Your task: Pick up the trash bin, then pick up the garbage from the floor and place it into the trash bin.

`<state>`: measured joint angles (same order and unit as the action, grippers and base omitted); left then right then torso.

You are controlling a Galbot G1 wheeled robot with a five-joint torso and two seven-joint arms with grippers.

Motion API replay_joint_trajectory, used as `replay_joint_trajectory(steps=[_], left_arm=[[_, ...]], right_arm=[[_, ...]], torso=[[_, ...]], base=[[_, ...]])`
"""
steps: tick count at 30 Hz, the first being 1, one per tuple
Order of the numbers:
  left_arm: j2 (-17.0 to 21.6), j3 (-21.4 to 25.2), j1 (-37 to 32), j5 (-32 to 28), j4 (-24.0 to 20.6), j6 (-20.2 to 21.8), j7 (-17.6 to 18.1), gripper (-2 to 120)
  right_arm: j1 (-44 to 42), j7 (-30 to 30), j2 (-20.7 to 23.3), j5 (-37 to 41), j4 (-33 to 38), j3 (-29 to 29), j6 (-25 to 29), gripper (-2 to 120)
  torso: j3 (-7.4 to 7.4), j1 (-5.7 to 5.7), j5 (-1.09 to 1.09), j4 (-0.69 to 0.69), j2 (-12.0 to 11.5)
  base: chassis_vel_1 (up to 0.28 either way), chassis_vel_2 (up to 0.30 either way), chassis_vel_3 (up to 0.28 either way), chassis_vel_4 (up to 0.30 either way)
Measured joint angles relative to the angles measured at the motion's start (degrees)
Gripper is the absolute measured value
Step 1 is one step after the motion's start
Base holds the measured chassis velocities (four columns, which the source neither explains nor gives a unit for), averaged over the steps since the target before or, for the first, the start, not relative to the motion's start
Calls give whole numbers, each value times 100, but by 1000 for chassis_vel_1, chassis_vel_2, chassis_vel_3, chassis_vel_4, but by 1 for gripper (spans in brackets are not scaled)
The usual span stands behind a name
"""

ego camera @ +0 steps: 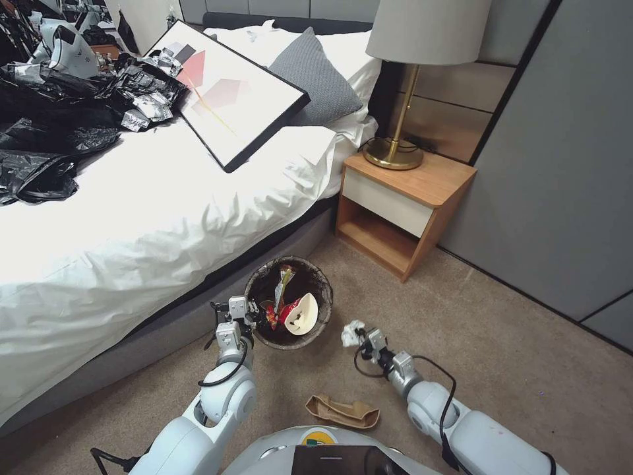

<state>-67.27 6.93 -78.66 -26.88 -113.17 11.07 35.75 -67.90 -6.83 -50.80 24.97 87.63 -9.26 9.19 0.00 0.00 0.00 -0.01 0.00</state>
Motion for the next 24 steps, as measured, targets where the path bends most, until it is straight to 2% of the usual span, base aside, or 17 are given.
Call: replay_joint_trajectory(steps=[3,8,11,13,19,24], left_arm=[[6,-8,-1,0,-2,10,11,2],[16,-10,-27,7,-5,12,13,2],[18,-13,-46,23,7,11,11,2],[18,-13,-48,24,9,11,11,2],[62,-30,-61,33,26,11,6,2],[83,-45,-57,33,51,21,5,2]], right_arm=[[-91,-471,-74,-84,645,578,69,0],[-184,-768,-172,-230,1111,976,66,0],[-329,-1034,-254,-313,1643,1340,22,0],[-347,-1055,-258,-317,1700,1376,17,0],[-528,-1234,-225,-335,2593,1843,11,0],[-469,-1148,-127,-142,3071,1907,23,0]], torso=[[0,0,0,2,0],[0,0,0,1,0],[0,0,-1,1,0],[0,0,-1,1,0],[0,0,-1,0,0],[0,0,-1,0,0]], base=[[0,0,0,0],[0,0,0,0],[0,0,0,0],[0,0,0,0],[0,0,0,0],[0,0,0,0]])
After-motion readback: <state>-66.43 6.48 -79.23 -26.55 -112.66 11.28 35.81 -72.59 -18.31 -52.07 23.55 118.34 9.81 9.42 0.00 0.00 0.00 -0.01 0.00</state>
